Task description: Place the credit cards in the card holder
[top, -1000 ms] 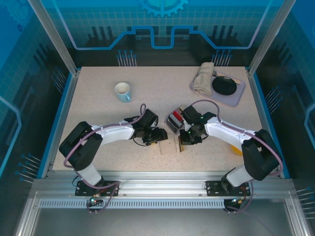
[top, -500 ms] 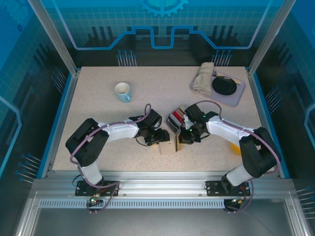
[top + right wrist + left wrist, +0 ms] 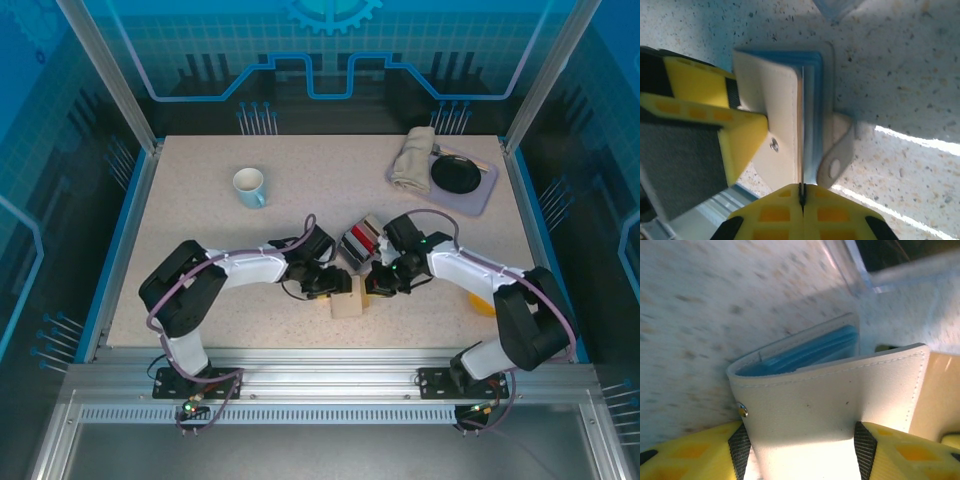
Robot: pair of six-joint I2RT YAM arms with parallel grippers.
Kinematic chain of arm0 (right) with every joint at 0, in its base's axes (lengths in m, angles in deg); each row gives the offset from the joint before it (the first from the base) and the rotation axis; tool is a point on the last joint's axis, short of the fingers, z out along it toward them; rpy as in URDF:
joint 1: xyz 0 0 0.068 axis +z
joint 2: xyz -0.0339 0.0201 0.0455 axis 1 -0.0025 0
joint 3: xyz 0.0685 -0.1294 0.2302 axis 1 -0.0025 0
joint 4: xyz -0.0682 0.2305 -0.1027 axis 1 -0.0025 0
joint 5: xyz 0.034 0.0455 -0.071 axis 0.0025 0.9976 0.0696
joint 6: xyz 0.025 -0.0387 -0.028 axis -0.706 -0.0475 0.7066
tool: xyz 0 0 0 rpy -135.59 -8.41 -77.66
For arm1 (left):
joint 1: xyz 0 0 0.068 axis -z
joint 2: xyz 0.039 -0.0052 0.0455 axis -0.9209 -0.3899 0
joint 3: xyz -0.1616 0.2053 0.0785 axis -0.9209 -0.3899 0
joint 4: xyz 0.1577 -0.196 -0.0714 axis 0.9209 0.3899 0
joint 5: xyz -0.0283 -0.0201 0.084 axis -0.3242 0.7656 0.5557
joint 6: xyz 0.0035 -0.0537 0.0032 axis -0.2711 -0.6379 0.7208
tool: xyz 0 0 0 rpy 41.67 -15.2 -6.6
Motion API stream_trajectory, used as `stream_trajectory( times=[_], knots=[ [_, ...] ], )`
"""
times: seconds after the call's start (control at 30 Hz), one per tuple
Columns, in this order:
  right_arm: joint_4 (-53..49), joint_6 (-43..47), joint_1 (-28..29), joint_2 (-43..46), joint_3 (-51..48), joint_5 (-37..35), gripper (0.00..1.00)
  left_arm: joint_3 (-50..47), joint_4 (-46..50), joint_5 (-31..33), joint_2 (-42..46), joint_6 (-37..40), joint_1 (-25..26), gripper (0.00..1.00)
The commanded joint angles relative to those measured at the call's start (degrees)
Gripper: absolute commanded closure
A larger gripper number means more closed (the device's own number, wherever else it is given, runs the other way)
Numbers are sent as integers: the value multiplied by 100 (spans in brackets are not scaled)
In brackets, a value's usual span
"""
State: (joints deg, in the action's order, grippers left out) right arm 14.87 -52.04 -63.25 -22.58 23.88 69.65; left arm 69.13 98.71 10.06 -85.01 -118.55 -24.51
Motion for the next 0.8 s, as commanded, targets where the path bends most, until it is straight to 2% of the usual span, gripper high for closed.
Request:
stream_trajectory(
  times=[0.0, 0.2, 0.37, 0.63, 0.77],
  knots=[
    [142, -41, -227, 370, -226, 530, 100, 99, -315, -514, -20, 120, 103, 38],
    [269, -120, -367, 815, -467, 941, 100, -29, -601, -514, 240, -134, 123, 29],
    [390, -255, -372, 961, -515, 1043, 100, -318, -871, -303, 698, -358, 125, 17],
    [964, -635, -376, 886, -662, 1362, 100, -462, -1117, -427, 706, -507, 130, 17],
    [1156, -747, -369, 763, -697, 1431, 100, -477, -1157, -406, 582, -583, 122, 23]
  ],
)
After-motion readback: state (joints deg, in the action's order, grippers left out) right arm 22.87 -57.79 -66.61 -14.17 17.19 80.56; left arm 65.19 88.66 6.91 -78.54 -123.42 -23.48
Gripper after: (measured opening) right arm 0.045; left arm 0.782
